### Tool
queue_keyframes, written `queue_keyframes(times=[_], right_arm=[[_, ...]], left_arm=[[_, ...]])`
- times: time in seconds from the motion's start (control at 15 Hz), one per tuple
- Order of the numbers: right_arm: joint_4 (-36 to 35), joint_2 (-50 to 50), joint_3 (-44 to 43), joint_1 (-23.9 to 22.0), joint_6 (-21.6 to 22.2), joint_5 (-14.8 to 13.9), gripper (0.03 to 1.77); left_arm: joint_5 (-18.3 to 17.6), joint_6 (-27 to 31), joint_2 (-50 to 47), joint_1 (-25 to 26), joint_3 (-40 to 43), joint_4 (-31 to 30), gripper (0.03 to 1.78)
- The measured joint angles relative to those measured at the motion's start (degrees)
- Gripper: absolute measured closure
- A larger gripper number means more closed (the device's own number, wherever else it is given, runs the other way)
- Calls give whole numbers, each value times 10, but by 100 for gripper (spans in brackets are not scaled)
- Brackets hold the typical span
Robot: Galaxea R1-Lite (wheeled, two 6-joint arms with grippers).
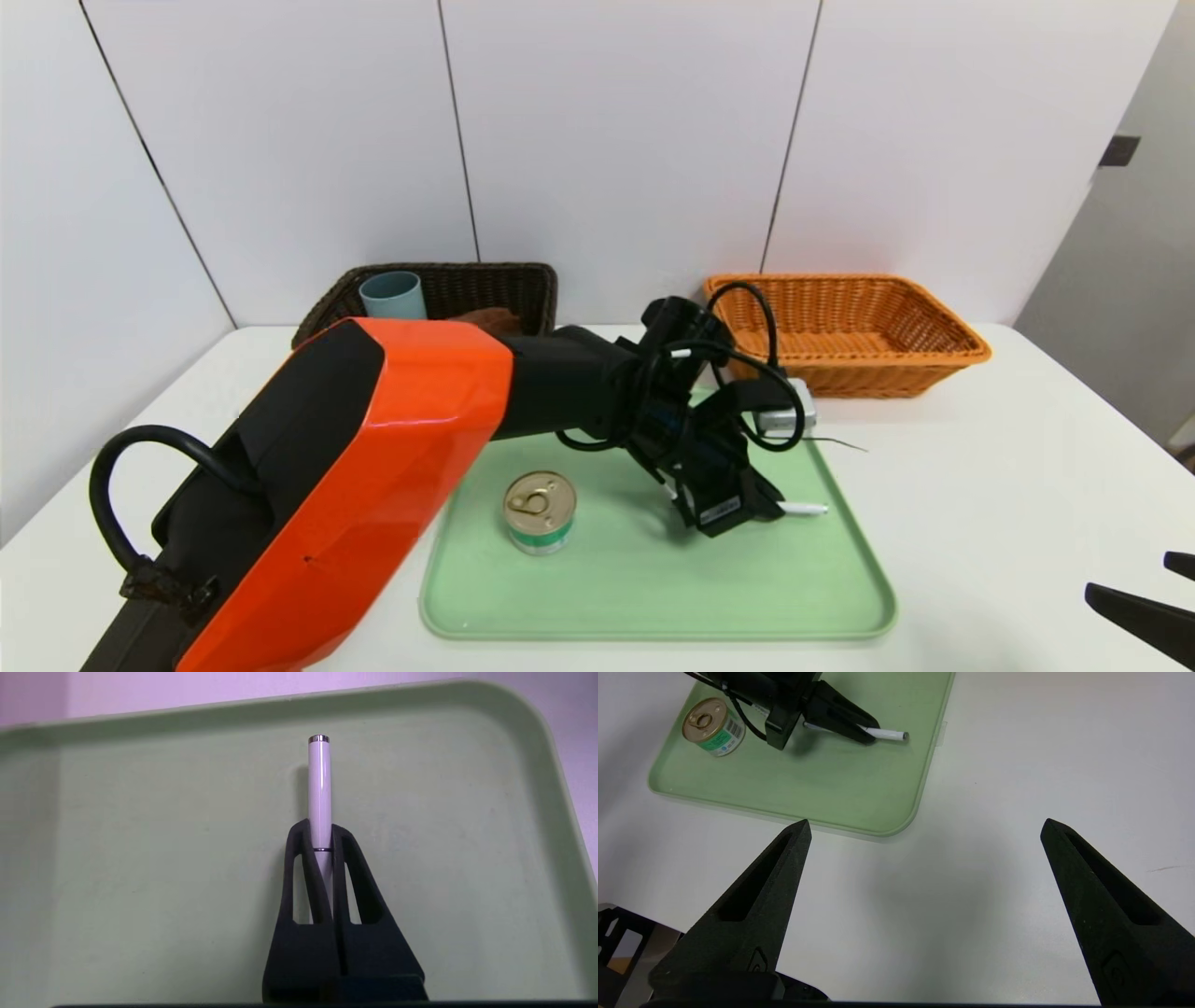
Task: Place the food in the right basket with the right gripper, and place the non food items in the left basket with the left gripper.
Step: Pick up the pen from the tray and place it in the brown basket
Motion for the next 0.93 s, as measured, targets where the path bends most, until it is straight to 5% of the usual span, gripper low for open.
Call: queue_keyframes(times=[0.47, 0.8, 0.93], right_arm=[[0, -1, -1, 0, 0, 1, 10], [0, -9, 5, 0, 0, 1, 10], [0, -10, 7, 0, -1, 1, 10]], left_arm=[[-1, -41, -57, 28, 0, -12, 175], [14, -194, -136, 66, -1, -90, 175], [25, -208, -160, 112, -1, -94, 175]])
